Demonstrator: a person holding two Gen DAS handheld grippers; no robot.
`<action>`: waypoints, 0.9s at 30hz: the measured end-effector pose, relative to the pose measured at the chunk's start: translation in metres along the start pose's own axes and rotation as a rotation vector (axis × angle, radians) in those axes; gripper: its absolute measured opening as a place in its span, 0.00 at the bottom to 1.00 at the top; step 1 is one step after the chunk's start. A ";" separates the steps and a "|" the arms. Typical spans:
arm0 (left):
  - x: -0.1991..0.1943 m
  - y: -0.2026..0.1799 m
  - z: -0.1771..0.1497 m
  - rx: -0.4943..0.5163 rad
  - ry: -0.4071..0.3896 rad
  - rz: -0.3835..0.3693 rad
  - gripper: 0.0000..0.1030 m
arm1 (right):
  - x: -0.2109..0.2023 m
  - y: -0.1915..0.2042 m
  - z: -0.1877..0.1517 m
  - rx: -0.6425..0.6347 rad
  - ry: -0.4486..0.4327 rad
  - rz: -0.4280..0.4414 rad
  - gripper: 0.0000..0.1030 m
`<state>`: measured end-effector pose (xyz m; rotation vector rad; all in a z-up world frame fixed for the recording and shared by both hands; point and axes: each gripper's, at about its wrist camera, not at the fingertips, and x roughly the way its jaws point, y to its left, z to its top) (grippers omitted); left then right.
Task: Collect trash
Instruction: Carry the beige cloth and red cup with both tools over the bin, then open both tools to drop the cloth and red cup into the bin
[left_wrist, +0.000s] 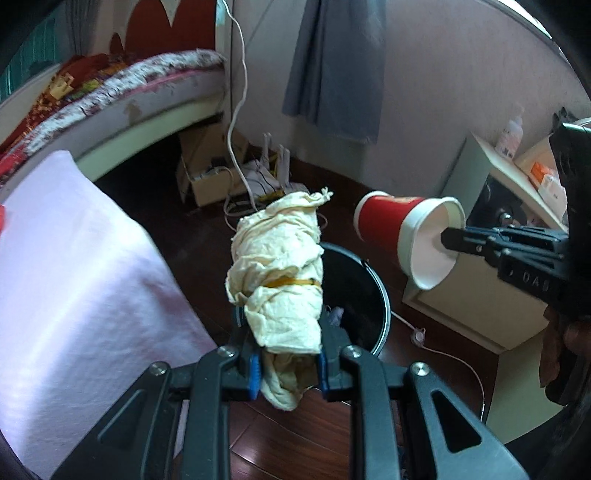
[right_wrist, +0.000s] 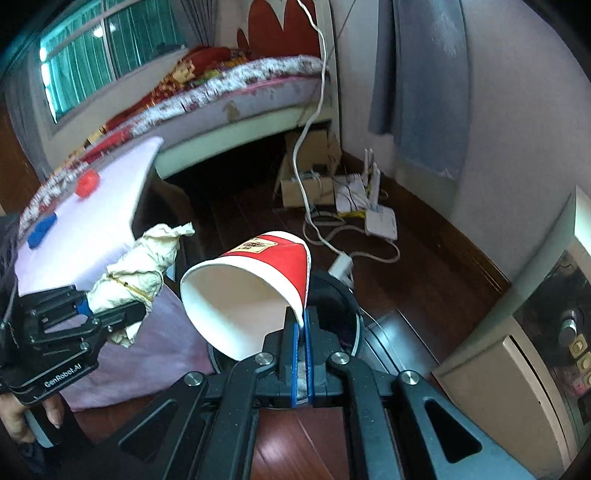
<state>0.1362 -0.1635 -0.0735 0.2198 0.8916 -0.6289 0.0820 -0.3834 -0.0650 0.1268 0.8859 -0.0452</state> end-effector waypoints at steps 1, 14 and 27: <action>0.007 -0.001 0.002 0.002 0.013 -0.005 0.23 | 0.010 -0.001 -0.002 -0.012 0.019 -0.004 0.03; 0.086 -0.005 -0.001 -0.019 0.202 -0.072 0.47 | 0.108 -0.015 -0.009 -0.065 0.209 0.005 0.06; 0.057 0.015 -0.033 -0.114 0.167 0.085 0.97 | 0.120 -0.027 -0.022 -0.029 0.275 -0.138 1.00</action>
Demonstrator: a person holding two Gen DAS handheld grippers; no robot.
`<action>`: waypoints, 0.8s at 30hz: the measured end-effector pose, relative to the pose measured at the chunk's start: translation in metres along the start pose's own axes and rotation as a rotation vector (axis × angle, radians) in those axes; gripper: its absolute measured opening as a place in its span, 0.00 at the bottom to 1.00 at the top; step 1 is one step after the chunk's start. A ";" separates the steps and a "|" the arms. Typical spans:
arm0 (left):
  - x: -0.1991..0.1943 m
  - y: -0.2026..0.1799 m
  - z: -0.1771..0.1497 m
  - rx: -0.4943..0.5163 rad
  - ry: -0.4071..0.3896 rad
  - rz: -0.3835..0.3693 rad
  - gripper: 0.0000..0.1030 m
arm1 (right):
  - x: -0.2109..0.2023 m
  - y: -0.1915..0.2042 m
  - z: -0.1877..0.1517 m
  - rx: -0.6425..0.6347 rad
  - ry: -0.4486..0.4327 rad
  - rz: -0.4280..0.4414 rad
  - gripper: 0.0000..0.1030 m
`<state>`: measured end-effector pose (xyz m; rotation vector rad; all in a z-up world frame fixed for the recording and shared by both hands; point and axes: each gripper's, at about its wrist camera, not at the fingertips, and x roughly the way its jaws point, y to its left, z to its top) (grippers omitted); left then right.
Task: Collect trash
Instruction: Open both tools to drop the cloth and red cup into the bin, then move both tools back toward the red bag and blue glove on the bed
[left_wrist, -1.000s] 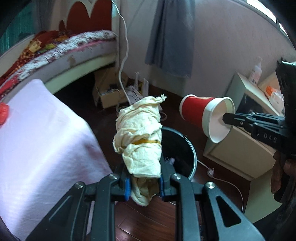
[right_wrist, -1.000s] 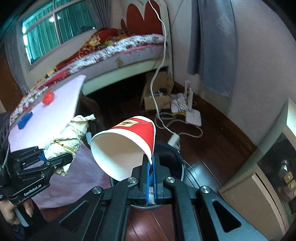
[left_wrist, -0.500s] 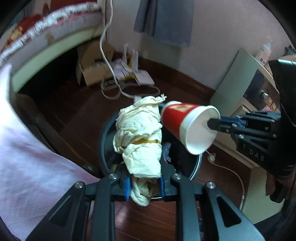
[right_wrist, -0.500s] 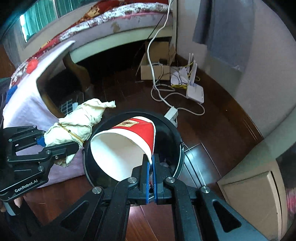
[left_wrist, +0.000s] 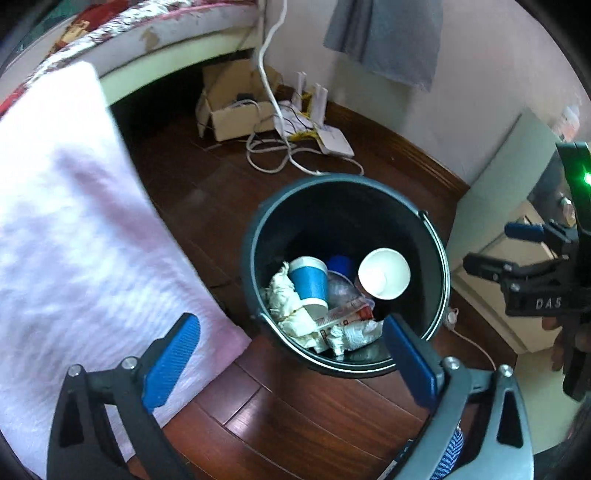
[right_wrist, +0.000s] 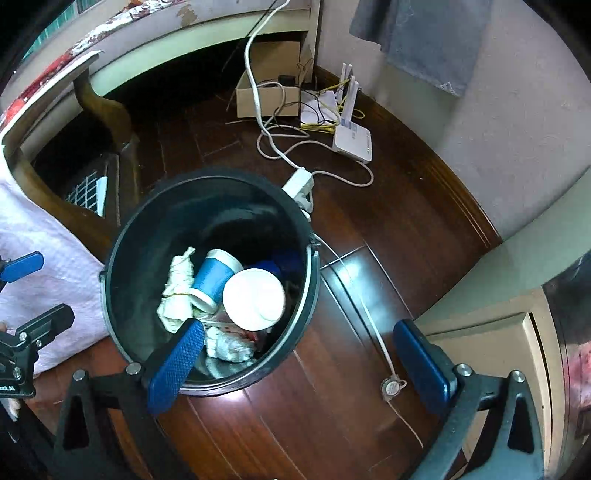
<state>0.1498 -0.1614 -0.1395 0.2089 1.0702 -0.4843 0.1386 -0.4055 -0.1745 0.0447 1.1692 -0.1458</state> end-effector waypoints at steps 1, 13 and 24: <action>-0.003 0.002 0.001 -0.005 -0.008 0.000 0.97 | -0.006 0.004 0.001 -0.006 -0.008 0.004 1.00; -0.063 0.014 -0.004 0.003 -0.105 0.031 0.99 | -0.085 0.047 -0.007 -0.080 -0.086 0.010 1.00; -0.105 0.030 -0.012 -0.014 -0.190 0.066 0.99 | -0.139 0.059 -0.017 -0.080 -0.150 0.002 1.00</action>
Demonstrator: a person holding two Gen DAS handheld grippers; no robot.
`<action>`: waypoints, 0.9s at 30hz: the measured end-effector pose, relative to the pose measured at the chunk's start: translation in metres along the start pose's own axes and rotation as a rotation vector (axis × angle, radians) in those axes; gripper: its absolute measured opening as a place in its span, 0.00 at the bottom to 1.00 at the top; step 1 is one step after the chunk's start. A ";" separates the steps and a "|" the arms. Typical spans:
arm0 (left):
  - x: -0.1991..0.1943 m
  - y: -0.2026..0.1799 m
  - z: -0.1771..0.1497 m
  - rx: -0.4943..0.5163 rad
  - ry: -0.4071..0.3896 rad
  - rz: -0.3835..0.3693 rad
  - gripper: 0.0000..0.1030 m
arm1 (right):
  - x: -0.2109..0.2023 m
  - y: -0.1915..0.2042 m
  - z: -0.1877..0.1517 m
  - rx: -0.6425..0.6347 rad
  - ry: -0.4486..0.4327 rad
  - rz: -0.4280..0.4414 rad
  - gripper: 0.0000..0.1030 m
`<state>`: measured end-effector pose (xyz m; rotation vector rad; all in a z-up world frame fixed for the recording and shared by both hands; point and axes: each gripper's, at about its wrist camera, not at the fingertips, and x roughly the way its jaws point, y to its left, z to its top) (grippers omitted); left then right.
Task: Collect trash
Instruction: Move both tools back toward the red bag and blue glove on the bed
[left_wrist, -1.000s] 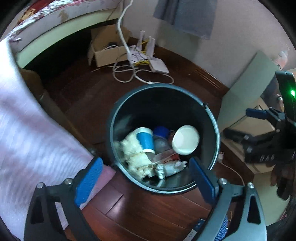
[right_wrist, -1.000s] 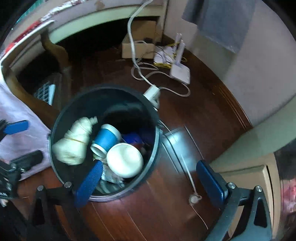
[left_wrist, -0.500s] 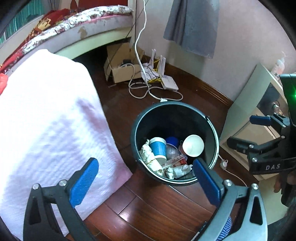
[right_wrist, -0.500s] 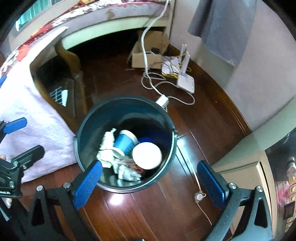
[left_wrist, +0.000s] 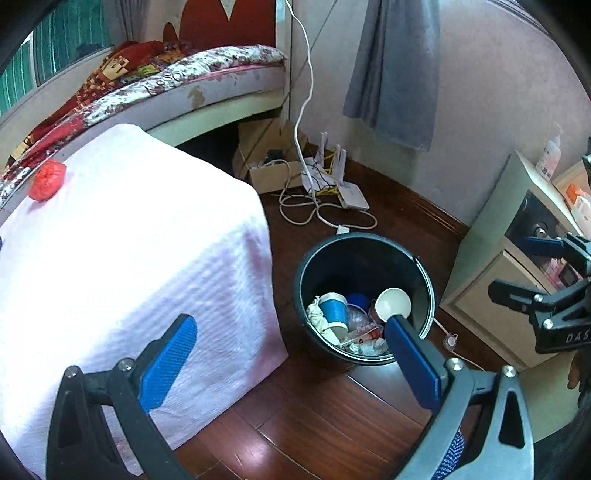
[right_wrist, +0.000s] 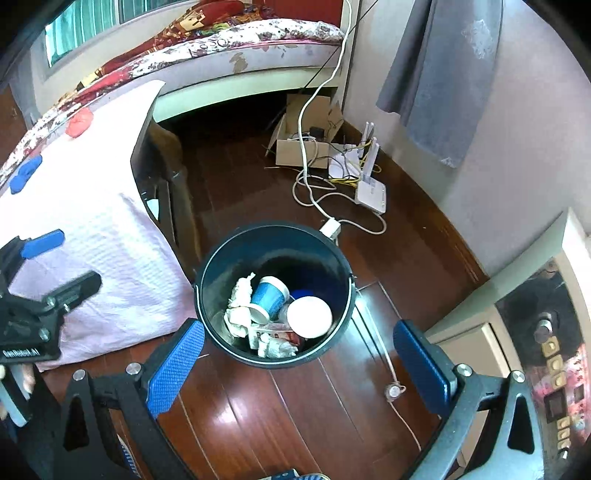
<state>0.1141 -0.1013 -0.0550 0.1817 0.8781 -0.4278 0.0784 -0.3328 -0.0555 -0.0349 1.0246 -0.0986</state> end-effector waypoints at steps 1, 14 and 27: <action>-0.003 0.000 0.000 0.001 -0.005 0.004 0.99 | -0.003 0.002 -0.001 -0.001 -0.002 -0.004 1.00; -0.036 0.027 -0.003 -0.032 -0.061 0.078 0.99 | -0.015 0.041 0.016 -0.037 -0.053 0.061 1.00; -0.066 0.105 -0.009 -0.149 -0.111 0.217 0.99 | -0.022 0.129 0.053 -0.159 -0.121 0.149 1.00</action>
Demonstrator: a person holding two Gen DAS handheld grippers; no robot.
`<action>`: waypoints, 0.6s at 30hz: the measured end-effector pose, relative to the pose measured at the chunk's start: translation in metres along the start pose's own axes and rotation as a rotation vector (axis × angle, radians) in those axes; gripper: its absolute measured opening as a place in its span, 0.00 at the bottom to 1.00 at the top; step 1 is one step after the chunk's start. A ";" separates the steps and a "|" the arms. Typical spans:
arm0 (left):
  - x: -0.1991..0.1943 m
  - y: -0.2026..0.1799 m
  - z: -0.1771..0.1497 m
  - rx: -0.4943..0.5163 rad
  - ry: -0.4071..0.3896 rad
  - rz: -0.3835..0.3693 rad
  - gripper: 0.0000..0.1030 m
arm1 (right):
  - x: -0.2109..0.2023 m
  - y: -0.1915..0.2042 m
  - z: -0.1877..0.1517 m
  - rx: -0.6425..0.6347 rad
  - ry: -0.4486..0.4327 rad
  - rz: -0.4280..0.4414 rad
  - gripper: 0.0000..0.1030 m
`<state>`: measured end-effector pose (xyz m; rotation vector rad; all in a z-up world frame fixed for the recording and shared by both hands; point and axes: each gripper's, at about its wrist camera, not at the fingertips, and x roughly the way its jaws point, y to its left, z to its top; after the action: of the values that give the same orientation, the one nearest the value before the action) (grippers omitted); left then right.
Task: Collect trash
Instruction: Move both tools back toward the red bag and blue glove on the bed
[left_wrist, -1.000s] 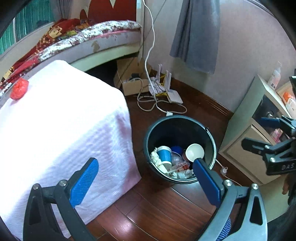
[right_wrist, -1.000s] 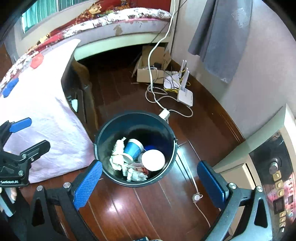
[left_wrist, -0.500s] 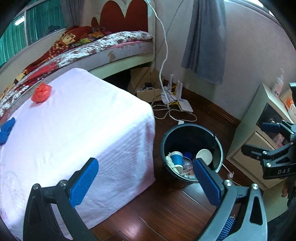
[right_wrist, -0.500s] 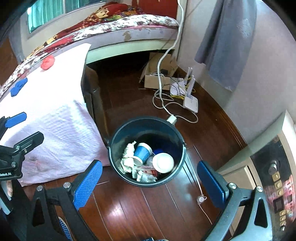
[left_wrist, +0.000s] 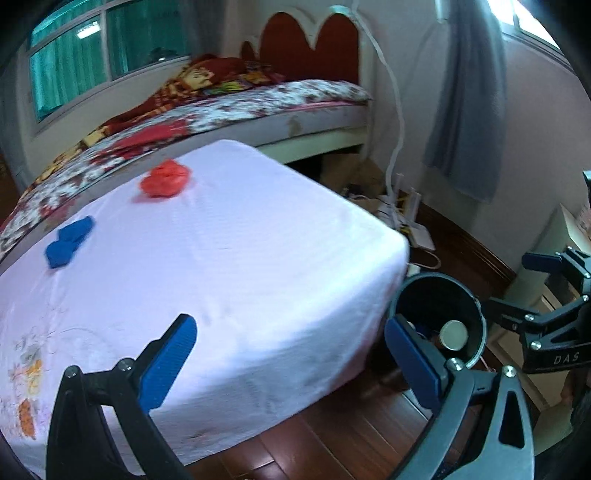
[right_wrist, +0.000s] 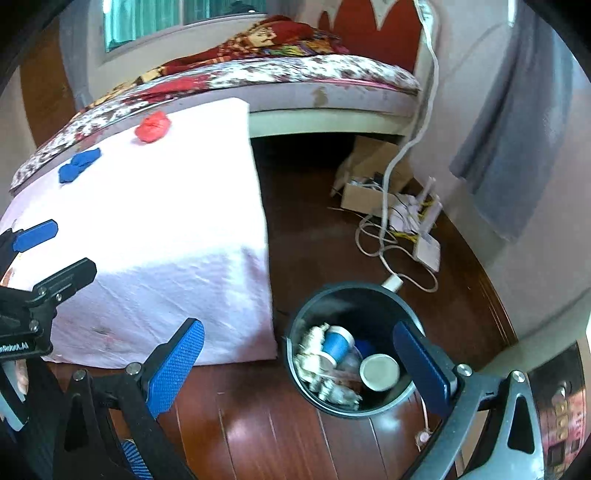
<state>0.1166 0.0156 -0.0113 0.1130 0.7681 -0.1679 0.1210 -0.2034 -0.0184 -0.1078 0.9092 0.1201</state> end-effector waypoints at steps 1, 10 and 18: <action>-0.001 0.008 0.000 -0.011 -0.003 0.012 0.99 | 0.002 0.009 0.005 -0.011 -0.003 0.009 1.00; -0.009 0.077 -0.003 -0.100 -0.026 0.125 0.99 | 0.016 0.073 0.033 -0.098 -0.028 0.085 1.00; -0.016 0.133 -0.006 -0.194 -0.056 0.200 0.99 | 0.015 0.123 0.058 -0.165 -0.048 0.129 1.00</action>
<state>0.1262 0.1487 0.0008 0.0007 0.7089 0.0930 0.1567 -0.0723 0.0002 -0.1990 0.8569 0.3171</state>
